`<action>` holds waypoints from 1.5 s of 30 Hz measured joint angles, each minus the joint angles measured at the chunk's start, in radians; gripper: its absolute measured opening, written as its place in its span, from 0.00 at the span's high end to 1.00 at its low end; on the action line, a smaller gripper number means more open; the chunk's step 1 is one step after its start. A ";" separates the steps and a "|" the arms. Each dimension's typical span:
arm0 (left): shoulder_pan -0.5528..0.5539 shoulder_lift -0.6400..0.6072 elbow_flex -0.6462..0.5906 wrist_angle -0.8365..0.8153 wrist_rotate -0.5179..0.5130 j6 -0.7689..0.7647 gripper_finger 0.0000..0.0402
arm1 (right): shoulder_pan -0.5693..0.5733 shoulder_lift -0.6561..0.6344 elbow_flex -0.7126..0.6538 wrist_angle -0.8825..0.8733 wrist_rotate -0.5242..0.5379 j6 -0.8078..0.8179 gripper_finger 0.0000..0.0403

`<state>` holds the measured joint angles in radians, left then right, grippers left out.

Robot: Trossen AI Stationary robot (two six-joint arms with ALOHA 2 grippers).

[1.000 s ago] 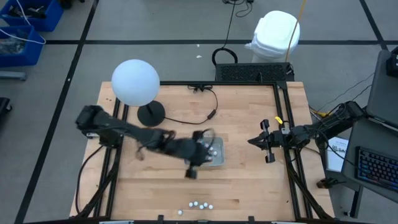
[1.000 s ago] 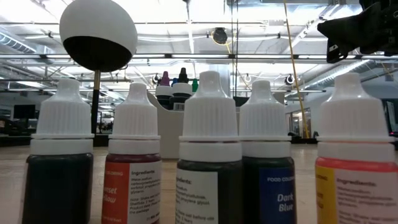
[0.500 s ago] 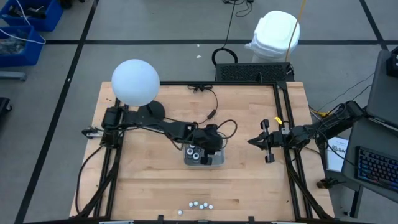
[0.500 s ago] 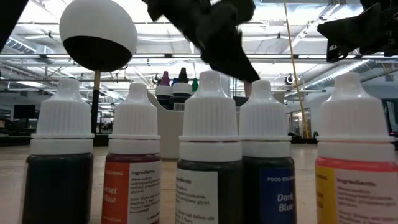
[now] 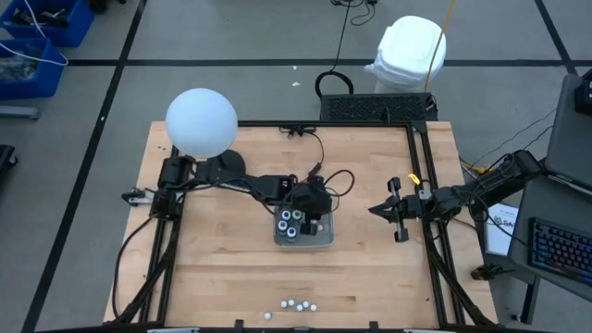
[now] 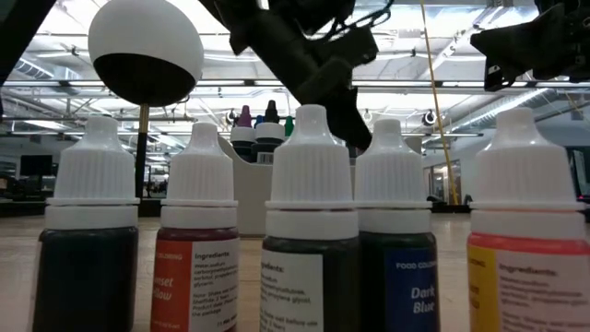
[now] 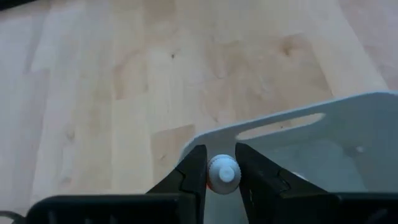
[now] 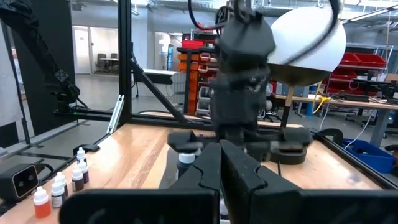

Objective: Pick & Place food coloring
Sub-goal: Put the small orange food coloring bottle into the gray bin

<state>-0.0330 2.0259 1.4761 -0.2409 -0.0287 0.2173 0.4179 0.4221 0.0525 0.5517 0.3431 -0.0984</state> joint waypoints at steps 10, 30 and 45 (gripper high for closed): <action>-0.002 0.021 -0.005 -0.014 0.005 0.021 0.81 | 0.000 0.000 0.000 0.006 0.000 0.007 1.00; -0.024 0.019 -0.010 0.001 0.006 0.037 0.81 | 0.000 0.003 0.000 0.005 0.004 0.007 1.00; -0.024 0.071 -0.010 0.007 -0.041 0.017 0.81 | 0.000 0.011 0.000 -0.004 0.002 0.008 1.00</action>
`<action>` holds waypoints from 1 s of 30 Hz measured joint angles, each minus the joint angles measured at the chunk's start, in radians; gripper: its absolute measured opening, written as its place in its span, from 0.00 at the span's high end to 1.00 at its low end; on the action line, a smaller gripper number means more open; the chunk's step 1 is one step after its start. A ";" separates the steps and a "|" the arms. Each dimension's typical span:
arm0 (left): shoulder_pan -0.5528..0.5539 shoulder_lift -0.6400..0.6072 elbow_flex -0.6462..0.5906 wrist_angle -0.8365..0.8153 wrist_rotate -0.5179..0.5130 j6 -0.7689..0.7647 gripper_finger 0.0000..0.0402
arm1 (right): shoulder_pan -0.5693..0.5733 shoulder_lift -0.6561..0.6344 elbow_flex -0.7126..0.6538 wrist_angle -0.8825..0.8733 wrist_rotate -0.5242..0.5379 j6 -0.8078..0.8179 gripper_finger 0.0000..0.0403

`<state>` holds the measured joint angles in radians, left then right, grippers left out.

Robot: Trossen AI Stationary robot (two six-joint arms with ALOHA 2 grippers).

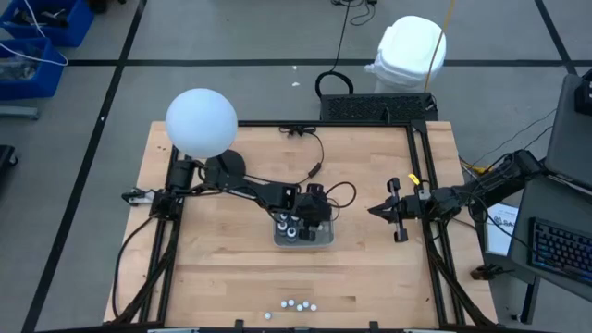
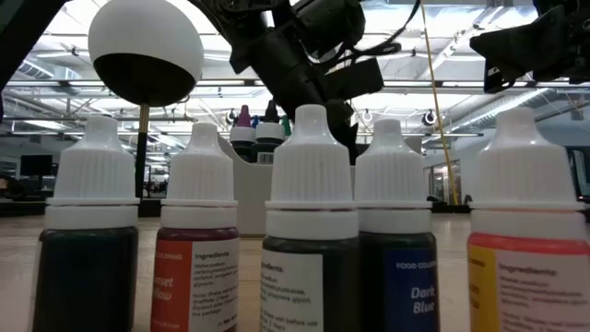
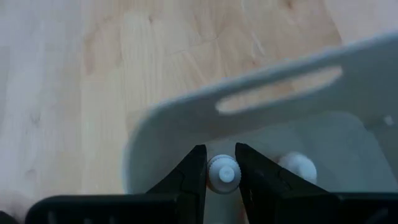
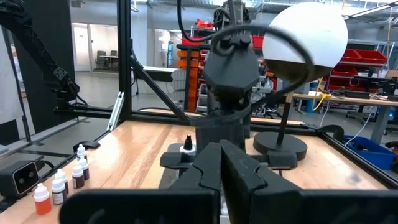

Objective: Pick & Place food coloring
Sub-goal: Put the small orange food coloring bottle into the gray bin

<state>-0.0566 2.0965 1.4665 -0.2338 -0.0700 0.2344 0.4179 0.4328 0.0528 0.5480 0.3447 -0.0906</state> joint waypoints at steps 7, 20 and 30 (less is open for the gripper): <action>0.000 0.001 0.000 -0.002 0.000 -0.002 0.81 | 0.000 0.000 0.000 0.001 0.000 0.000 1.00; 0.001 0.001 0.000 0.000 0.001 0.005 0.70 | 0.000 0.000 0.000 0.001 -0.001 0.001 1.00; -0.009 -0.019 0.081 -0.095 -0.015 0.032 0.70 | 0.000 0.000 0.000 0.002 -0.001 0.000 1.00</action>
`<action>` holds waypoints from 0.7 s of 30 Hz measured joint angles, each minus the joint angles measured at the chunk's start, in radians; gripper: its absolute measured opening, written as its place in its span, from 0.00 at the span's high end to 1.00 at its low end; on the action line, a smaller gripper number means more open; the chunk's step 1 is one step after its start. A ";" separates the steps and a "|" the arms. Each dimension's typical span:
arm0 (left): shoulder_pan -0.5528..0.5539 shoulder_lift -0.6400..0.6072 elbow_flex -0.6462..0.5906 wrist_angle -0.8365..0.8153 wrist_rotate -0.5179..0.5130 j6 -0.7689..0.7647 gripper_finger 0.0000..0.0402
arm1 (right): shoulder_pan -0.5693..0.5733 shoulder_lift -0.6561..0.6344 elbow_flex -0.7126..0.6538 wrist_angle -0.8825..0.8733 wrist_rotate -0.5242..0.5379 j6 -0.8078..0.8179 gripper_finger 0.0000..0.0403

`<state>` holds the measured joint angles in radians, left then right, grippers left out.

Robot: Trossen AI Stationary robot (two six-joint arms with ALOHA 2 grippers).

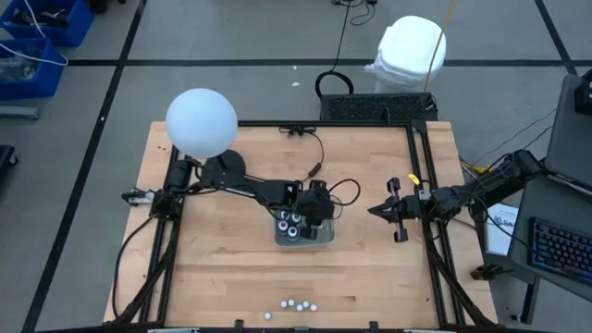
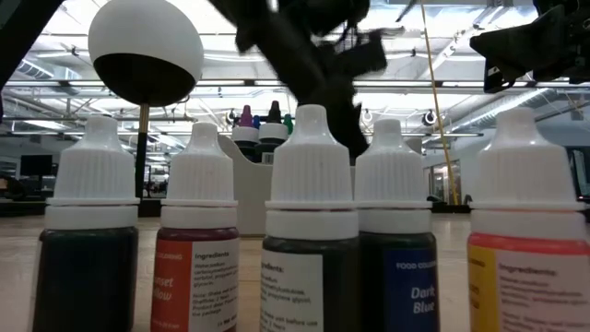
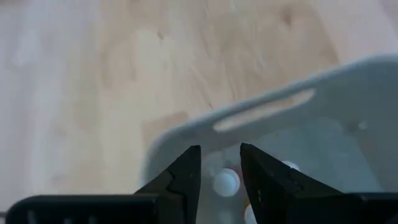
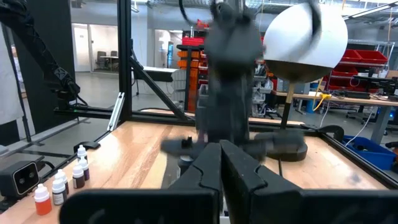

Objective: Pick & Place food coloring
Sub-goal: Put the small orange food coloring bottle into the gray bin

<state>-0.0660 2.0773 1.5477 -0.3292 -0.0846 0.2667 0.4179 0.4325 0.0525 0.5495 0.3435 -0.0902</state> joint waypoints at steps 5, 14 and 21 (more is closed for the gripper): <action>-0.050 -0.082 0.146 -0.256 -0.056 0.053 0.70 | 0.000 0.000 0.000 0.000 -0.001 0.000 1.00; -0.262 -0.491 0.063 -0.496 -0.334 -0.098 0.90 | 0.000 0.000 0.000 0.000 -0.004 -0.002 1.00; -0.527 -0.994 -0.364 -0.299 -0.616 -0.227 0.97 | 0.000 0.008 0.000 -0.005 -0.004 -0.001 1.00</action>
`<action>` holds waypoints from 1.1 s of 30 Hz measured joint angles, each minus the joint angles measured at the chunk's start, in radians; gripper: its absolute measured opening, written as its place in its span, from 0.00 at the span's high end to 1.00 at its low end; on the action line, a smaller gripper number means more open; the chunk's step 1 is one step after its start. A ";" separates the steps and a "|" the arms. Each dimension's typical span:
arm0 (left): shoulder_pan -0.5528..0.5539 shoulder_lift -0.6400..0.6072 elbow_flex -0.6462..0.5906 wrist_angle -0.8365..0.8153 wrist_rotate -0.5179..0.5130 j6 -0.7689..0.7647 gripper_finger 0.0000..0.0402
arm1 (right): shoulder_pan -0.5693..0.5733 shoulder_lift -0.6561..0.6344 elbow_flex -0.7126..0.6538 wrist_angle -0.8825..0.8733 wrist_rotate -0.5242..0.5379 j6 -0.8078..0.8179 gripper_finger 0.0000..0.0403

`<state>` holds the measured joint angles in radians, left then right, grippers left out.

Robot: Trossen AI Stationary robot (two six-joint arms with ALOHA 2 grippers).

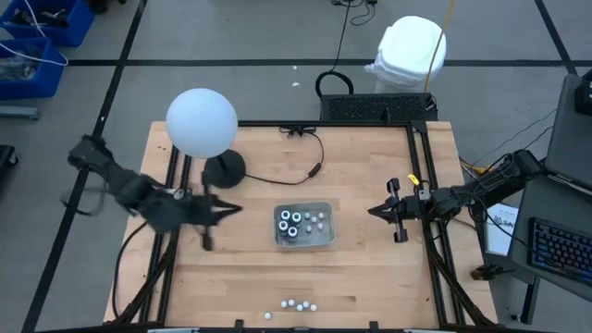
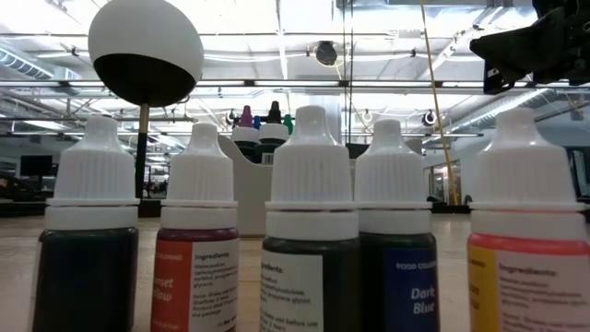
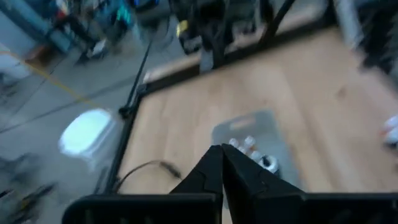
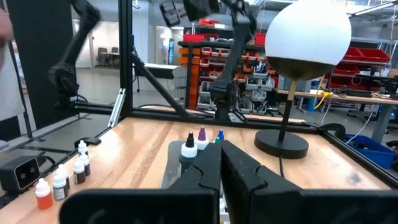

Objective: Pick & Place food coloring
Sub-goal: Put the small orange food coloring bottle into the gray bin

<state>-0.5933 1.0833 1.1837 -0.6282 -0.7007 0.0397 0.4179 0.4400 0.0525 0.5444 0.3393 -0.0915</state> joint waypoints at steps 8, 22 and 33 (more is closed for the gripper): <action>-0.042 -0.469 -0.689 0.624 0.030 0.018 0.98 | 0.000 0.001 0.000 0.030 0.000 0.001 1.00; 0.236 -0.609 -1.141 1.246 0.269 0.123 0.99 | 0.000 0.002 0.000 0.070 0.001 -0.078 1.00; 0.398 -0.700 -1.106 1.017 0.580 0.203 0.99 | 0.000 0.002 0.000 0.060 0.000 -0.077 1.00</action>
<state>-0.1955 0.3829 0.0776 0.3884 -0.1211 0.2423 0.4179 0.4416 0.0526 0.6039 0.3393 -0.1689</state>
